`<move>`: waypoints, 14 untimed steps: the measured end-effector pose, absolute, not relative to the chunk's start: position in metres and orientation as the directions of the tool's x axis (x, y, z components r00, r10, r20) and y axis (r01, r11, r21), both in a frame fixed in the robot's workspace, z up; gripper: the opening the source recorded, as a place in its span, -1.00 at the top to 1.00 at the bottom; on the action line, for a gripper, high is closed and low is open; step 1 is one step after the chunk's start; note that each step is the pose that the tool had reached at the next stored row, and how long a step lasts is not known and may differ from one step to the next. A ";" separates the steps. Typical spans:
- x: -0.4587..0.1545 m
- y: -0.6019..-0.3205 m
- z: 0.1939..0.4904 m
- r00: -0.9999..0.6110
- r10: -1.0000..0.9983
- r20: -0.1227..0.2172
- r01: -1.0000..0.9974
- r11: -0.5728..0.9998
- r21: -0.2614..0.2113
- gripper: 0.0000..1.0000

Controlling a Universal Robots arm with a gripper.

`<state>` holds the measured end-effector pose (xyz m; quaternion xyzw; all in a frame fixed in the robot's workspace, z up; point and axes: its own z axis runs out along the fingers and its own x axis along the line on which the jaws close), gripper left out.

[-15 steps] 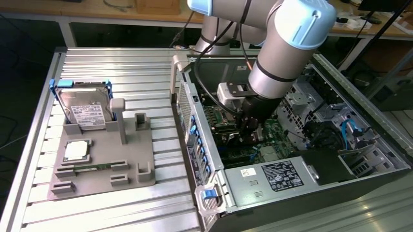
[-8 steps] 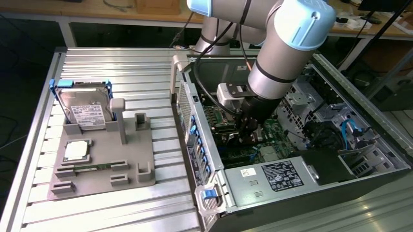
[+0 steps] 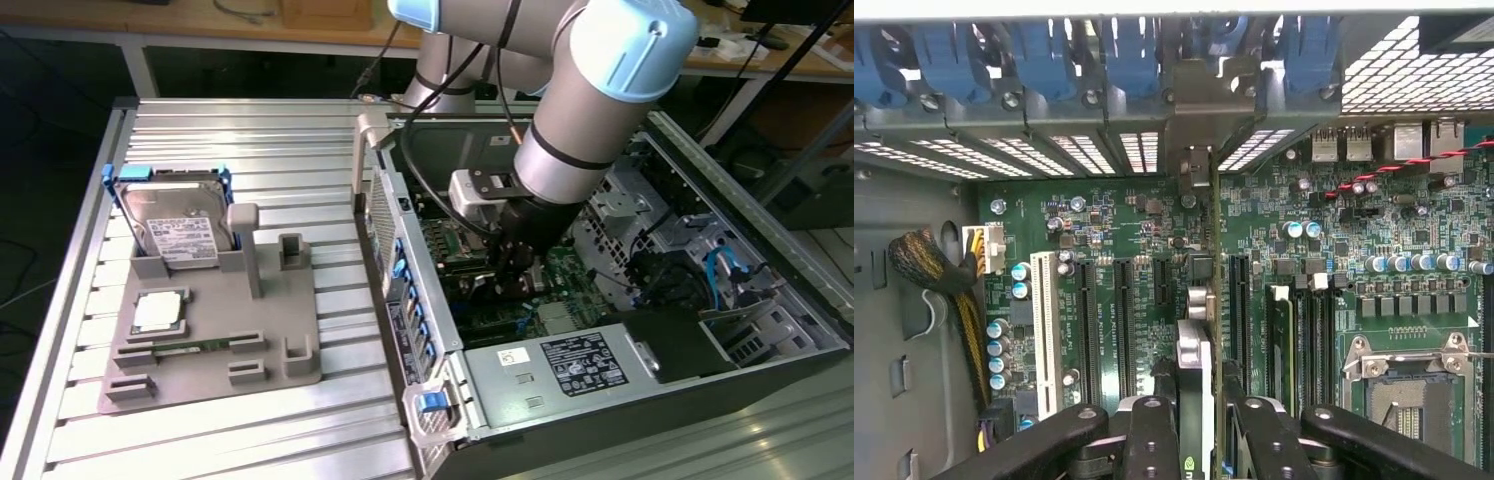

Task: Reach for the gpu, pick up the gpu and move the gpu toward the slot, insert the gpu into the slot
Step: 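Insert the gpu into the slot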

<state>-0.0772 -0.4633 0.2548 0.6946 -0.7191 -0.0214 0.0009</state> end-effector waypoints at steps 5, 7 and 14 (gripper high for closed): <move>-0.078 -0.463 0.254 -0.035 -0.999 -0.028 -0.999 0.034 0.032 0.47; -0.078 -0.462 0.253 -0.035 -0.999 -0.029 -0.999 0.034 0.032 0.47; -0.079 -0.462 0.253 -0.035 -0.999 -0.029 -0.999 0.035 0.032 0.47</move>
